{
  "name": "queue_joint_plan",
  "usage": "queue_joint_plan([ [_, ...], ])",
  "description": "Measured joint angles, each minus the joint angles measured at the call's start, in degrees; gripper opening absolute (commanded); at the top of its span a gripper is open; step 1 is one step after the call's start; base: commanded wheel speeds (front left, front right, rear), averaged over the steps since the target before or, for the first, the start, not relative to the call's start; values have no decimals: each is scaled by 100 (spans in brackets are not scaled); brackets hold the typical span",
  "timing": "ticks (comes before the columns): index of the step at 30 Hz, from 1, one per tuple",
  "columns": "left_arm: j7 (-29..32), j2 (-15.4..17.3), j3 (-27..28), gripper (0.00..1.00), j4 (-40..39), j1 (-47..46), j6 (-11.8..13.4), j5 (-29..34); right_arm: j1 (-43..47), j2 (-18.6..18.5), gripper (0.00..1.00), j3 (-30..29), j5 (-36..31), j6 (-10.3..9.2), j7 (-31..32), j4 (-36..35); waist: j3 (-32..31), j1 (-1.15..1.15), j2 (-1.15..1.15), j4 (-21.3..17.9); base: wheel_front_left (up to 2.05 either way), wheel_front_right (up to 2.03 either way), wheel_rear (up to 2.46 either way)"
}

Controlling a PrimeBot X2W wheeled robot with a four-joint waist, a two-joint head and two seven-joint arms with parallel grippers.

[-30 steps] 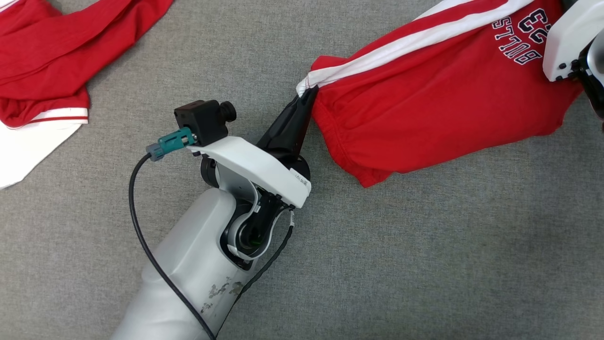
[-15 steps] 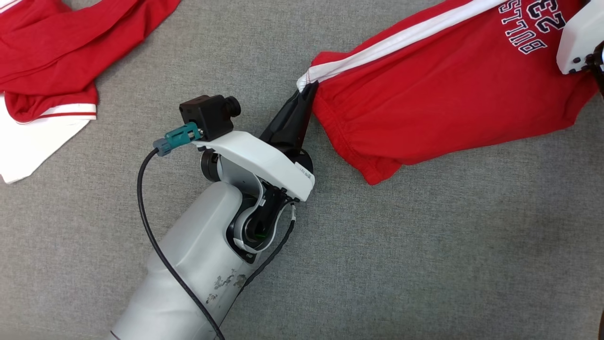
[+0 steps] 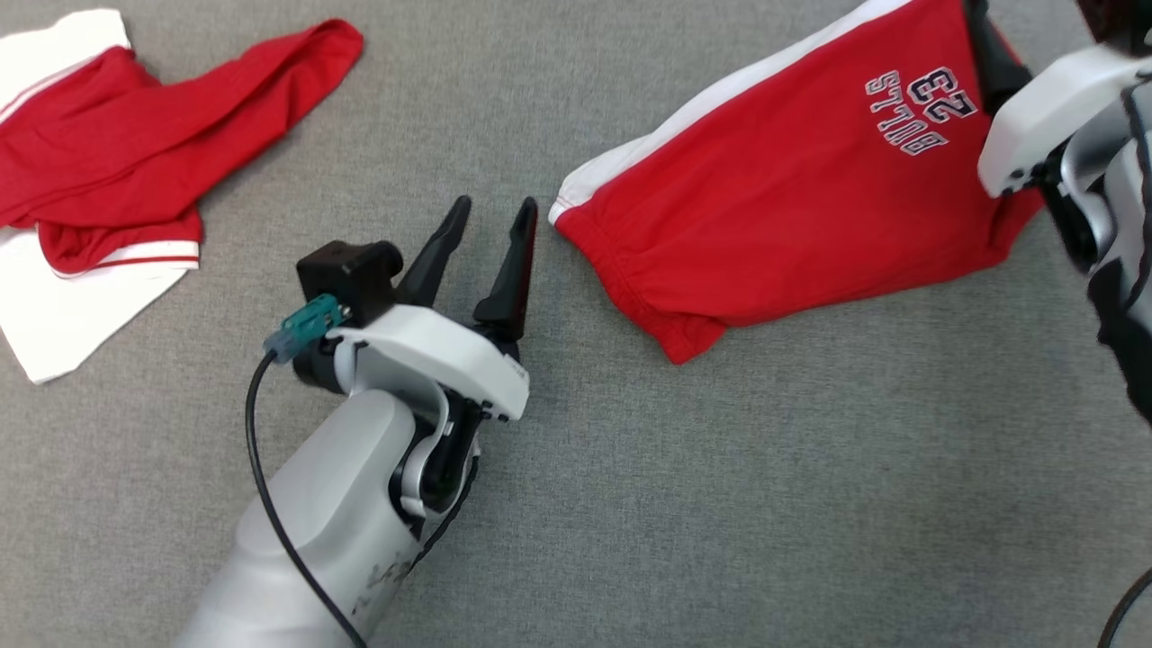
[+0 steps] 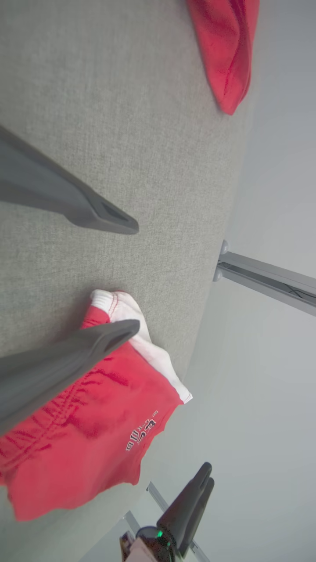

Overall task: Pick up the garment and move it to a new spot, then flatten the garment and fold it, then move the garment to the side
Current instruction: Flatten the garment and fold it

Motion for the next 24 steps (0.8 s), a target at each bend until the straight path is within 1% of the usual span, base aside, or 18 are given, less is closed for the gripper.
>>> queue_joint_plan([
  [6,-176,282,220,100,-450,592,433,762,1034,-34,100,-192,169,0,-9,-904,-437,0,0,-119,0,0,0],
  [8,-178,342,400,100,-804,885,568,1136,1349,-37,100,-311,243,0,-10,-1118,-600,0,0,-148,0,0,0],
  [11,-185,343,623,100,-1326,1427,711,1657,1815,-31,100,-491,344,0,-13,-1359,-848,0,0,-175,0,0,0],
  [14,-186,337,704,100,-1705,1952,705,2129,2268,-5,100,-664,455,0,-13,-1515,-1099,0,0,-172,0,0,0],
  [16,-186,391,715,100,-1806,2225,715,2501,2522,32,100,-778,564,0,-13,-1590,-1264,0,0,-153,0,0,0],
  [20,-186,322,789,100,-1989,2735,714,2841,2950,120,100,-988,772,0,-14,-1642,-1541,0,0,-77,0,0,0],
  [24,-186,283,862,100,-2117,3027,710,3174,3254,160,100,-1321,1024,0,-14,-1424,-1739,0,0,61,0,0,0],
])
